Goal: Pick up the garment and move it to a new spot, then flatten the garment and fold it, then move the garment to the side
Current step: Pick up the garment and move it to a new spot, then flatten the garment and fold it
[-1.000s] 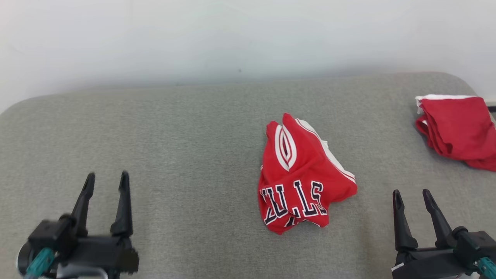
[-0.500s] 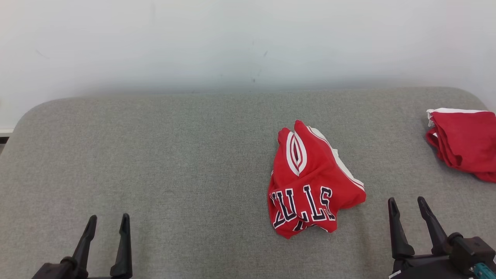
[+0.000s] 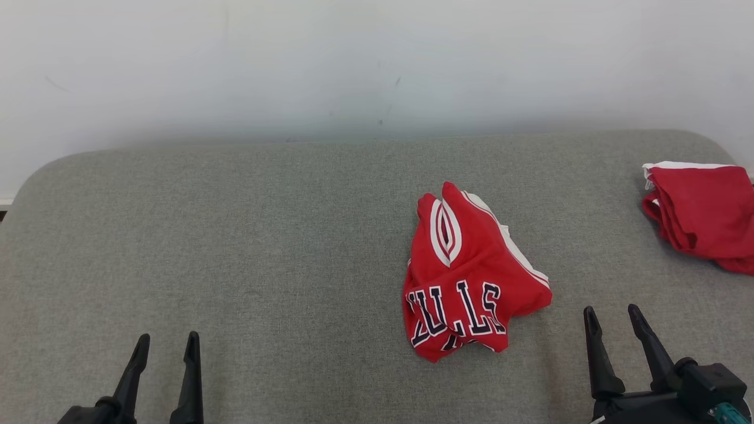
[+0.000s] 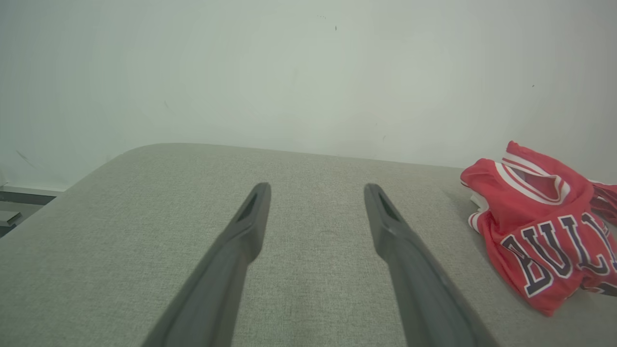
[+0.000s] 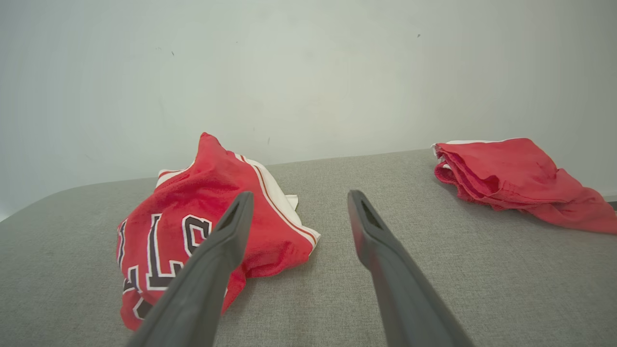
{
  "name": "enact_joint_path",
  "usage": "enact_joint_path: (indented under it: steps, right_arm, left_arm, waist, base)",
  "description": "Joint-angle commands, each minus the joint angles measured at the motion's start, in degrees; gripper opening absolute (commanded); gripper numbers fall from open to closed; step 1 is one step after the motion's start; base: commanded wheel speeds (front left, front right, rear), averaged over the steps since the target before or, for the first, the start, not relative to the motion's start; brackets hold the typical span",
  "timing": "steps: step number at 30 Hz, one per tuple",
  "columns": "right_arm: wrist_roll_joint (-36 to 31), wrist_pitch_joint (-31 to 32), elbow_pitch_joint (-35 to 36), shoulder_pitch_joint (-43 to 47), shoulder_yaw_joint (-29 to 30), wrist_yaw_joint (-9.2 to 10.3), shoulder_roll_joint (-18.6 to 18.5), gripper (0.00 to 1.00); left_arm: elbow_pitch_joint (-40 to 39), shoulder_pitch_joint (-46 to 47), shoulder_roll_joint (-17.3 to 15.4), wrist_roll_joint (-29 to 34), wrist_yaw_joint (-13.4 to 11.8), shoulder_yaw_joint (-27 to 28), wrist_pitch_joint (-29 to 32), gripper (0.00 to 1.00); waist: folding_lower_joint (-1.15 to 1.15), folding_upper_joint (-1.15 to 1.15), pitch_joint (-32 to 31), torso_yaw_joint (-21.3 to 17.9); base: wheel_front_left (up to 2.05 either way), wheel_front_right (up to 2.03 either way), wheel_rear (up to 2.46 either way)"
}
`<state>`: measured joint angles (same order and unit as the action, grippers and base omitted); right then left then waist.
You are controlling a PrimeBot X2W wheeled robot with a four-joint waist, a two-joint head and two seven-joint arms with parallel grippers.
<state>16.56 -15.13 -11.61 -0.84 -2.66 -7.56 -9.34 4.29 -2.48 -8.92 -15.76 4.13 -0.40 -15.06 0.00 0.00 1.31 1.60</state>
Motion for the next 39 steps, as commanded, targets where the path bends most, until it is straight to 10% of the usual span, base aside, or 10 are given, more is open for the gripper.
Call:
enact_joint_path:
  steps: [1,21,39]
  right_arm:
    - [0.29,0.01,-0.07,0.72,-0.14,0.16,-0.46,1.0]
    - [0.68,0.0,-0.68,-0.07,0.11,0.16,-1.03,1.0]
    - [1.95,4.36,-13.0,-20.89,-5.59,0.16,-13.87,1.0]
  left_arm:
    - [0.25,-0.18,0.3,0.92,0.38,0.49,-0.12,1.0]
    - [0.96,0.6,1.9,3.14,1.89,1.92,-0.12,1.0]
    - [2.91,6.96,4.09,4.71,2.87,-1.52,-0.09,1.0]
  waist:
    - [0.0,0.0,-0.01,-0.04]
    - [0.0,0.0,0.3,0.17]
    - [0.0,0.0,7.34,7.83]
  base:
    - [0.0,0.0,0.0]
    - [0.0,0.0,0.0]
    - [0.0,0.0,0.0]
